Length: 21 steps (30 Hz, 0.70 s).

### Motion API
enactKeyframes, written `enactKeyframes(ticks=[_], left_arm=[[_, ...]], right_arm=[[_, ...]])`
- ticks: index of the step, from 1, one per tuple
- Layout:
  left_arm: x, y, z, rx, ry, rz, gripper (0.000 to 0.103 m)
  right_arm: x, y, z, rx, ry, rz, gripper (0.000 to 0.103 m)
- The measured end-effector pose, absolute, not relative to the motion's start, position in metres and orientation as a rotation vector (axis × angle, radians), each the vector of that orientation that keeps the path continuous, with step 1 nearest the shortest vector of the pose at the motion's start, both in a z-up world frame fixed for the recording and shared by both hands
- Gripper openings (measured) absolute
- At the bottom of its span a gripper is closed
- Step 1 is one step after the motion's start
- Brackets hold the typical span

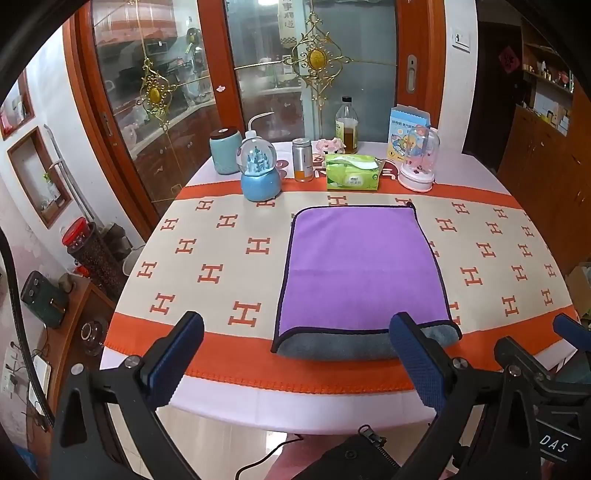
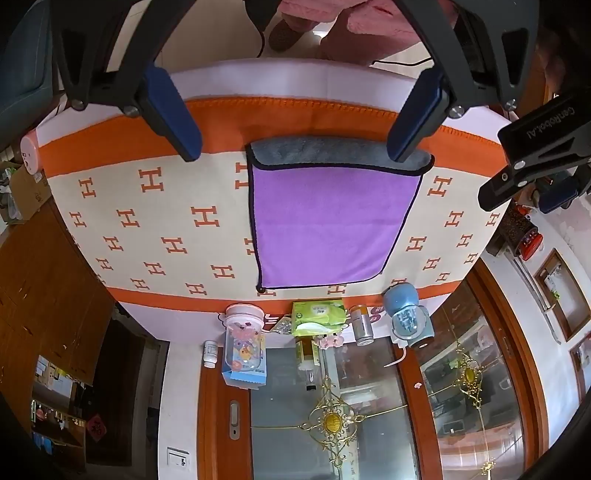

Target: Fold towel

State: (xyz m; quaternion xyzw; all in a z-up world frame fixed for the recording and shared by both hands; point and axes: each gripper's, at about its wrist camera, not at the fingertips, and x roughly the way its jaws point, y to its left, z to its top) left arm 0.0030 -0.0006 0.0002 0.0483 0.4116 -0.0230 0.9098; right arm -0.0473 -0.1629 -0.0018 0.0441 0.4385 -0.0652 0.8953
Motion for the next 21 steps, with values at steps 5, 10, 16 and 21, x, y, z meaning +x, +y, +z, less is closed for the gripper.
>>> enactKeyframes(ticks=[5,10,16,21], left_arm=[[0.006,-0.003,0.002,0.101,0.849,-0.044,0.100],[0.005,-0.009,0.002,0.106,0.847,-0.035,0.100],[0.005,-0.013,0.004,0.111,0.844,-0.027,0.100],[0.000,-0.014,0.005,0.115,0.846,-0.012,0.100]], right_arm=[[-0.048,-0.164,-0.001,0.092,0.909,-0.135,0.101],[-0.049,-0.164,0.000,0.091,0.908,-0.136,0.101],[-0.046,-0.169,-0.002,0.087,0.910,-0.130,0.101],[-0.047,-0.172,0.002,0.083,0.906,-0.117,0.101]])
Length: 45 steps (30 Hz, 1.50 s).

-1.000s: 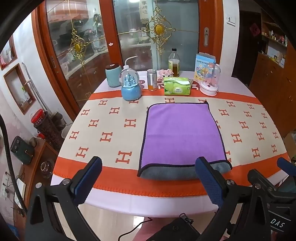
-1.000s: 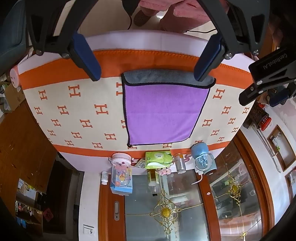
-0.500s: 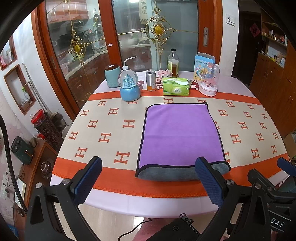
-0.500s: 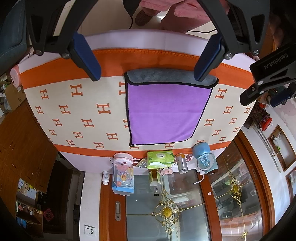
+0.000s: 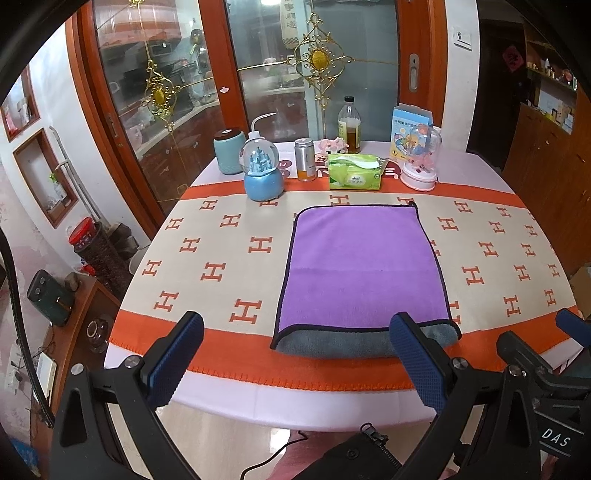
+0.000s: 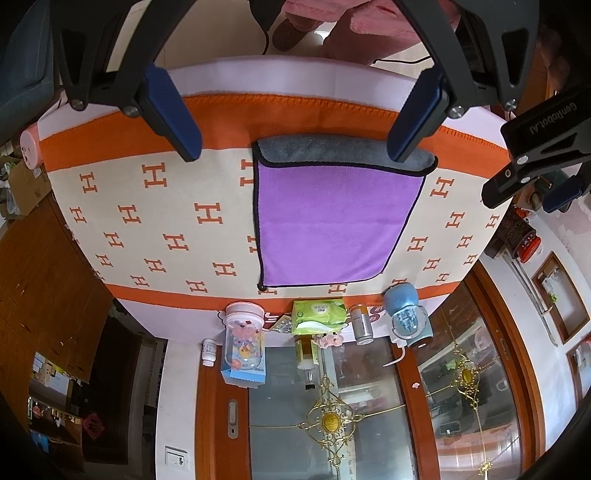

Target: Fold towel

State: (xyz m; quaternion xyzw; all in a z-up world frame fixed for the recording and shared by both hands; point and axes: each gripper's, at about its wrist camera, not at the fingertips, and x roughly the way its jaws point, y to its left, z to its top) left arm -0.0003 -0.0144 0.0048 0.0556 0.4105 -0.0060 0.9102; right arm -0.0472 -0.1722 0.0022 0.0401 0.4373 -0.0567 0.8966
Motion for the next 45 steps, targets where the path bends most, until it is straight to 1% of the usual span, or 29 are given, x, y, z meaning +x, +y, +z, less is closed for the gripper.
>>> enactKeyframes(ticks=[11,28,37,45], left_arm=[[-0.021,-0.021,0.006,0.119,0.860,0.013,0.100],[-0.003,-0.019,-0.005,0.094,0.944,-0.043,0.100],[0.034,-0.004,-0.032,0.093,0.983,-0.084,0.100],[0.065,0.018,-0.065,0.104,0.999,-0.115,0.100]], right_arm=[[-0.057,-0.179,0.001,0.075,0.911,-0.086,0.101],[-0.053,-0.184,-0.004,0.087,0.912,-0.029,0.101],[-0.040,-0.192,-0.012,0.069,0.859,-0.005,0.101],[-0.024,-0.199,-0.034,0.076,0.842,0.047,0.101]])
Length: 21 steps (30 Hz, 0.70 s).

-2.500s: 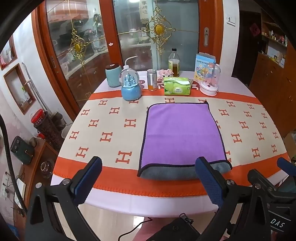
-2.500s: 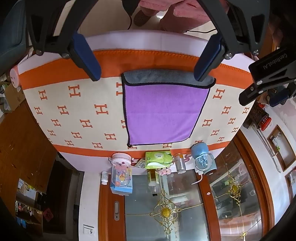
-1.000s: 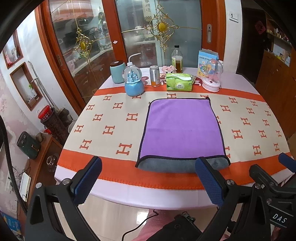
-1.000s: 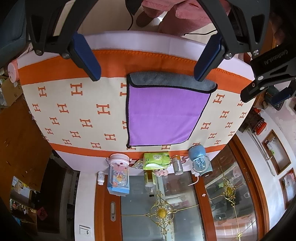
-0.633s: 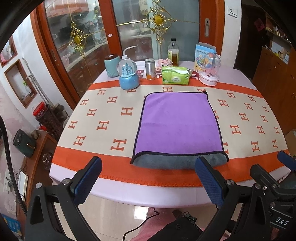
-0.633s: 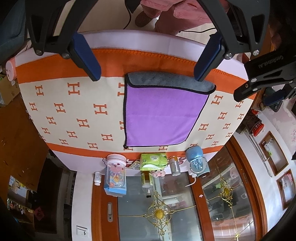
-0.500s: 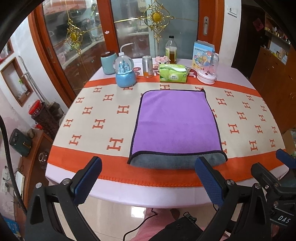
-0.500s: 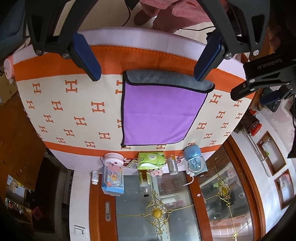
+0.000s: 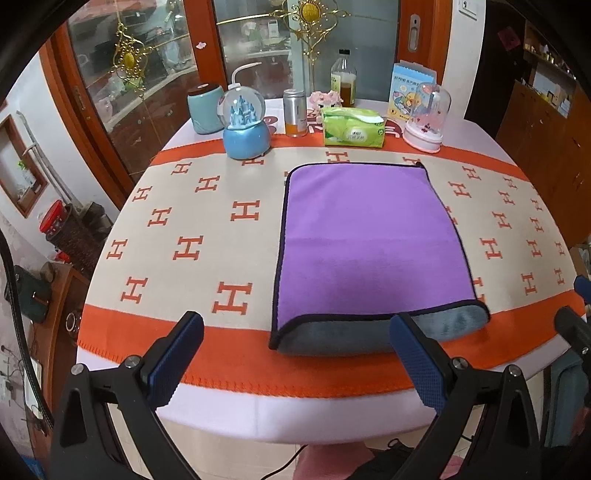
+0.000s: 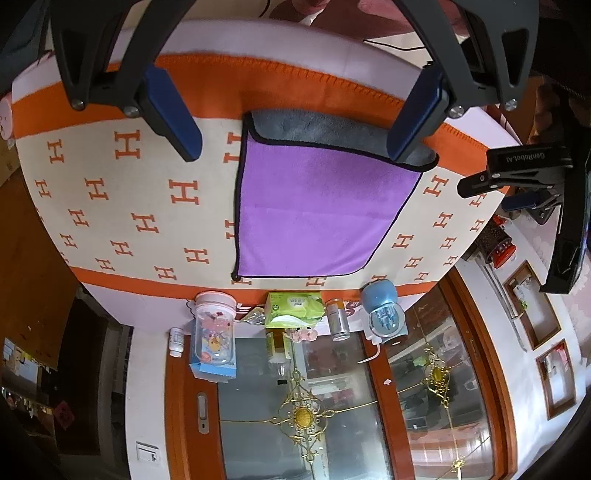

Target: Fold towel

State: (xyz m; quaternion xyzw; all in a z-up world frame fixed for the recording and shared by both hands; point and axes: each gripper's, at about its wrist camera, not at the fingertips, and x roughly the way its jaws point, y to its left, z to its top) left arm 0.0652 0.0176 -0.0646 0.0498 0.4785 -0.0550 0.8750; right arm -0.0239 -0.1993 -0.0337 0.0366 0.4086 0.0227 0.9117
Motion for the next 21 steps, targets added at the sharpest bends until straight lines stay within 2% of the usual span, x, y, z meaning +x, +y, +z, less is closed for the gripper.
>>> enactKeyframes(ticks=[13,16,21], left_arm=[[0.100,0.047,-0.114,0.101,1.058,-0.194,0.100],[0.108,0.050,-0.127,0.095,1.094,-0.217,0.100],[0.118,0.053,-0.148,0.095,1.145,-0.247,0.100]], right_arm=[[-0.003,-0.211,-0.081,0.071,0.847,0.114,0.100],[0.003,-0.213,-0.097,0.085,0.881,0.116,0.091],[0.012,-0.220,-0.125,0.119,0.964,0.088,0.082]])
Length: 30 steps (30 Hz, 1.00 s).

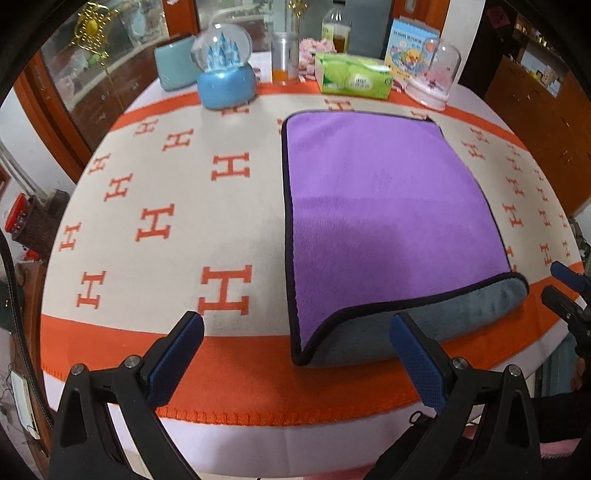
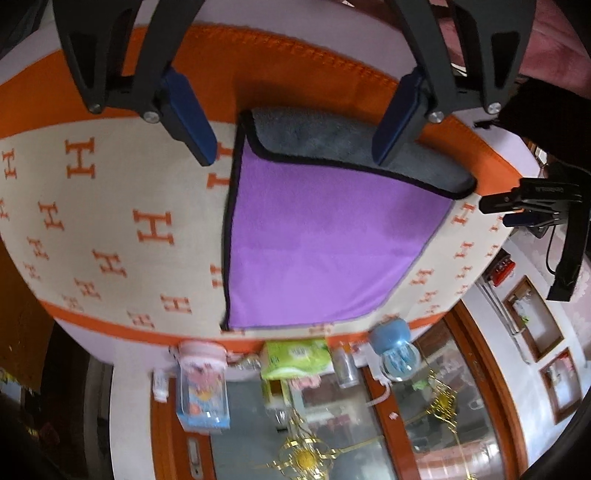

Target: Fold towel

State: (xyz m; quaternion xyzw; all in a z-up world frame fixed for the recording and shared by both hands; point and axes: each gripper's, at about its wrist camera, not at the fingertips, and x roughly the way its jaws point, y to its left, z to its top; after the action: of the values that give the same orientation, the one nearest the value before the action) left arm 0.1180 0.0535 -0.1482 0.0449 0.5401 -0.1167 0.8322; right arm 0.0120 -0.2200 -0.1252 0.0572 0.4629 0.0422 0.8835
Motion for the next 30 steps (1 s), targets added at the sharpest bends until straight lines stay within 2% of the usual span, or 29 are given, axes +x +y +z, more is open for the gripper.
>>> enactKeyframes(ticks=[7,14,18,20,24,26,30], left_arm=[[0.130,0.053,-0.173,0.095,1.218,-0.277,0.093],[0.136,0.047,-0.190,0.088,1.292,-0.330,0.072],[0.136,0.042,-0.194,0.090,1.305,-0.351,0.062],[0.135,0.040,-0.196,0.082,1.314,-0.362,0.053],[0.132,0.034,-0.199,0.087,1.324,-0.371,0.046],[0.130,0.033,-0.199,0.089,1.318,-0.368,0.032],[0.132,0.034,-0.200,0.084,1.311,-0.353,0.024]], right_arm=[[0.019,-0.225,-0.145,0.132,1.031,0.058,0.062],[0.023,-0.228,-0.157,0.150,1.072,0.038,0.048],[0.025,-0.229,-0.162,0.158,1.090,0.032,0.043],[0.025,-0.229,-0.163,0.165,1.094,0.034,0.040],[0.025,-0.230,-0.166,0.172,1.106,0.033,0.037],[0.026,-0.232,-0.167,0.177,1.111,0.029,0.032],[0.025,-0.235,-0.168,0.189,1.112,0.025,0.022]])
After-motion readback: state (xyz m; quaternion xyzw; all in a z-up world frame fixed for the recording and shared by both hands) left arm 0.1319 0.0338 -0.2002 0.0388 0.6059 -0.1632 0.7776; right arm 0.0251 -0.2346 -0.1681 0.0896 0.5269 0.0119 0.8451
